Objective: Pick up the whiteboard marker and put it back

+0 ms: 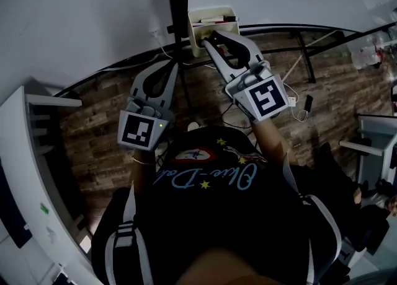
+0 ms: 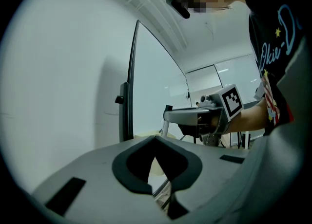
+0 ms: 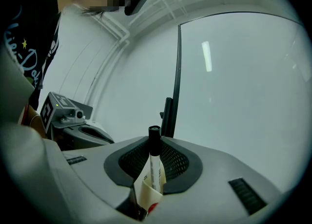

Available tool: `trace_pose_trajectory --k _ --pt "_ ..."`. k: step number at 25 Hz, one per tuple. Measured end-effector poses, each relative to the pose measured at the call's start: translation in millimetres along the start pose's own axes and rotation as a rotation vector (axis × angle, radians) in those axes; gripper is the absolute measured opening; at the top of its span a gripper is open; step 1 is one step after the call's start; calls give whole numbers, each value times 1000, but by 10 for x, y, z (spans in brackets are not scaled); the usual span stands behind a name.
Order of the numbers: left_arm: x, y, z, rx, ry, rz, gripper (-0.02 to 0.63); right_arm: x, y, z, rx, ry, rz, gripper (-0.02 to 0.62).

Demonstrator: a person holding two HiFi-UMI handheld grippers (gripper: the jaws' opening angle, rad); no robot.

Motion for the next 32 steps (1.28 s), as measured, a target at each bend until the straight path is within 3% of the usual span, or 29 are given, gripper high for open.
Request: trace_pose_trajectory --k 18,32 --pt "-36 143 35 1 11 -1 -6 95 -40 120 14 7 1 83" --pt "275 209 216 13 24 64 -6 199 -352 373 100 -2 83 83"
Point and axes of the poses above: the fingertips, and each gripper's own axes: y forward along the fingers, x to its right, z out of its top, the point moved 4 cm from there along -y, backward along the fingers, and after that the axes turned 4 degrees about z, right-handed, at the moved point
